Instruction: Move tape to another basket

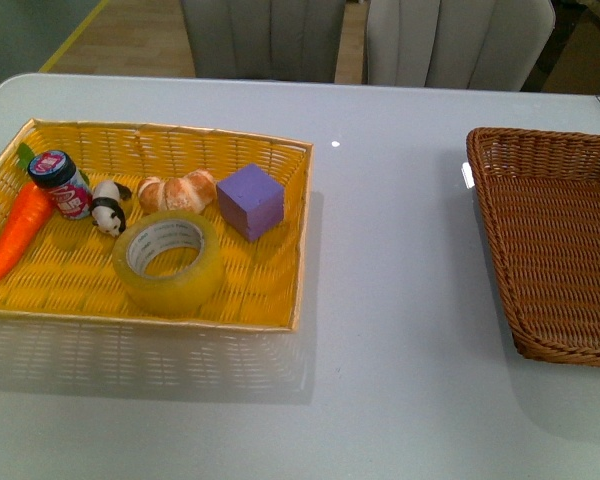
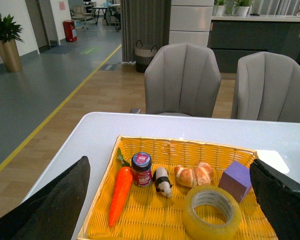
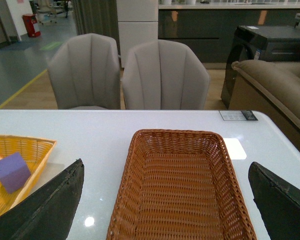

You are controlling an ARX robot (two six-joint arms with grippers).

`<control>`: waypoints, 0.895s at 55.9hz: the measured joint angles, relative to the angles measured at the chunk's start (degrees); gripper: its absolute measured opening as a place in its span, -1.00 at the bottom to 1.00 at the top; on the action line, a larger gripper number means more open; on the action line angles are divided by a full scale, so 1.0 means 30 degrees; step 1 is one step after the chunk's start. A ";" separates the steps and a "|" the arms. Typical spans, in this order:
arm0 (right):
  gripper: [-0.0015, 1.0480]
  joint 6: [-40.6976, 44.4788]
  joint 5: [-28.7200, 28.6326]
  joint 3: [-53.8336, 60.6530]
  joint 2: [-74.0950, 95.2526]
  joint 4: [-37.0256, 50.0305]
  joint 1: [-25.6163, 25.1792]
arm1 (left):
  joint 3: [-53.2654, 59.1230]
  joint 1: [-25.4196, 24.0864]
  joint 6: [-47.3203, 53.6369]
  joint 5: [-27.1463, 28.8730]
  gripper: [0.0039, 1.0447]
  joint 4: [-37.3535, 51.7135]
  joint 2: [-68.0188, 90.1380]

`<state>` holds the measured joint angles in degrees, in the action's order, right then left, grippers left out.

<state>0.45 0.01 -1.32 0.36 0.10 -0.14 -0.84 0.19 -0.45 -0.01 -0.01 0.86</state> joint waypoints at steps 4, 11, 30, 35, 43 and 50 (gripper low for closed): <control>0.83 0.0000 0.0000 0.0000 0.0000 0.0000 0.0000 | 0.0000 0.0000 0.0000 0.0000 0.83 0.0000 0.0000; 0.83 0.0000 0.0000 0.0000 0.0000 0.0000 0.0000 | 0.0000 0.0000 0.0000 0.0000 0.83 0.0000 0.0000; 0.83 0.0000 0.0000 0.0000 0.0000 0.0000 0.0000 | 0.0000 0.0000 0.0000 0.0000 0.83 0.0000 0.0000; 0.83 0.0000 0.0000 0.0000 0.0000 0.0000 0.0007 | 0.0000 0.0000 0.0000 0.0000 0.83 0.0000 0.0000; 0.83 0.0000 0.0000 0.0000 0.0000 0.0000 0.0007 | 0.0000 0.0000 0.0000 0.0000 0.83 0.0000 0.0000; 0.83 -0.0364 -0.3614 -0.2776 0.4765 -0.6127 -0.1763 | 0.0000 0.0000 0.0007 -0.0015 0.83 0.0000 0.0000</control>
<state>-0.64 -10.83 -9.65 14.66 -18.28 -5.43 -0.84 0.19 -0.43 -0.05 -0.01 0.86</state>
